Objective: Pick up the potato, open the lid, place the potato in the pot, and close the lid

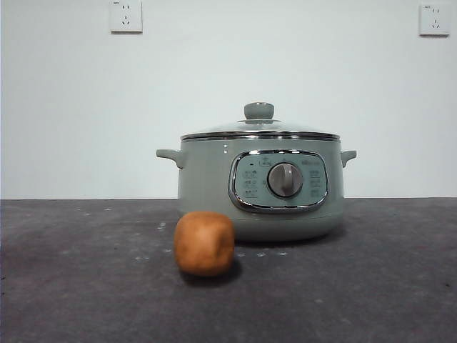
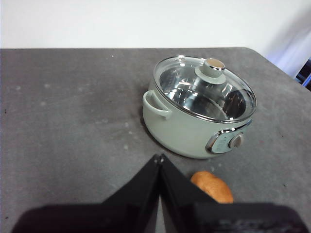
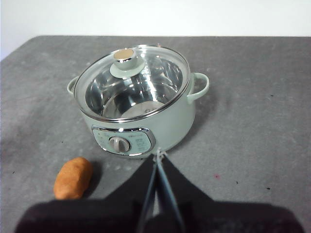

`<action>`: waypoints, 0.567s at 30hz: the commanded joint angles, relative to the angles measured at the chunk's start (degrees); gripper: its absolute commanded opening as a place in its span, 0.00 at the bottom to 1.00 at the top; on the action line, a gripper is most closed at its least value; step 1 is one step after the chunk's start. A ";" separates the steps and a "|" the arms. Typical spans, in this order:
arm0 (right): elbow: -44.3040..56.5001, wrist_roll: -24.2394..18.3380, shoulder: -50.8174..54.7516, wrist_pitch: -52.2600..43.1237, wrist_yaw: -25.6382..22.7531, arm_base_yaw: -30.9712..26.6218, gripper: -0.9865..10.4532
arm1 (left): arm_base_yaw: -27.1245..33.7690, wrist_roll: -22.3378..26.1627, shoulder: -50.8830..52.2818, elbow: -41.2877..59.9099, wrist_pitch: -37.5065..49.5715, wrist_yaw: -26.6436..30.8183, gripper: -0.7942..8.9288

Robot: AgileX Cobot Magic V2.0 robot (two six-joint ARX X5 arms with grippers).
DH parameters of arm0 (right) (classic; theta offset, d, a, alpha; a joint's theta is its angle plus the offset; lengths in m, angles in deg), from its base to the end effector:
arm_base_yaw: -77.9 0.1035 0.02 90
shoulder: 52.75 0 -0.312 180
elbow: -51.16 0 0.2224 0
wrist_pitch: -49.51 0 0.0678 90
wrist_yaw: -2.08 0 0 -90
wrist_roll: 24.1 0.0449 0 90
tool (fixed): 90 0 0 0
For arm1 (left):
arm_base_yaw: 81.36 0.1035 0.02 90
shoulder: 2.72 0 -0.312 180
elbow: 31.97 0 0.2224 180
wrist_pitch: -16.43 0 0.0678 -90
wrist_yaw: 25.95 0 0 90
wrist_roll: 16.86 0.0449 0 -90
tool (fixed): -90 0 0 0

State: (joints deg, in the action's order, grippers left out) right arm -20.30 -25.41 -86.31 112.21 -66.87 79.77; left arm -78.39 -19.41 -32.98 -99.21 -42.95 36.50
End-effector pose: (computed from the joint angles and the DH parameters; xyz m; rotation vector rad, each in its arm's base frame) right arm 0.0345 0.0173 0.3666 0.0504 0.4250 0.3986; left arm 0.0287 -0.0193 0.3535 -0.1470 0.3896 -0.4151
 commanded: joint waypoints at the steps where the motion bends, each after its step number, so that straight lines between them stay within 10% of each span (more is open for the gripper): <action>1: -1.07 -0.90 -0.50 -0.07 0.20 0.04 0.08 | 0.04 1.33 -0.44 -0.35 -0.39 -0.15 0.08; 6: -1.68 -0.87 -1.09 -0.02 0.20 0.04 0.09 | -0.04 1.29 -0.66 -0.35 -0.39 -2.99 0.10; 8: -1.68 -0.85 -1.14 0.26 0.20 0.04 0.12 | -0.04 1.27 -0.66 -0.37 -0.37 -2.93 0.26; 12: -1.68 -0.17 -1.51 1.16 0.22 0.04 0.46 | -0.04 0.61 -0.66 -0.37 -0.35 -2.93 0.70; 14: -1.68 -0.15 -1.88 1.70 0.35 0.04 0.67 | -0.04 0.61 -0.70 -0.37 -0.37 -2.95 0.71; 17: -1.68 0.02 -2.51 2.51 1.79 0.04 0.70 | -0.04 0.59 -0.87 -0.37 -0.39 -3.10 0.71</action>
State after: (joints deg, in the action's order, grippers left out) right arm -21.81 -25.58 -88.65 114.90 -65.79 79.77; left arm -78.42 -18.86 -33.83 -99.47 -43.60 33.73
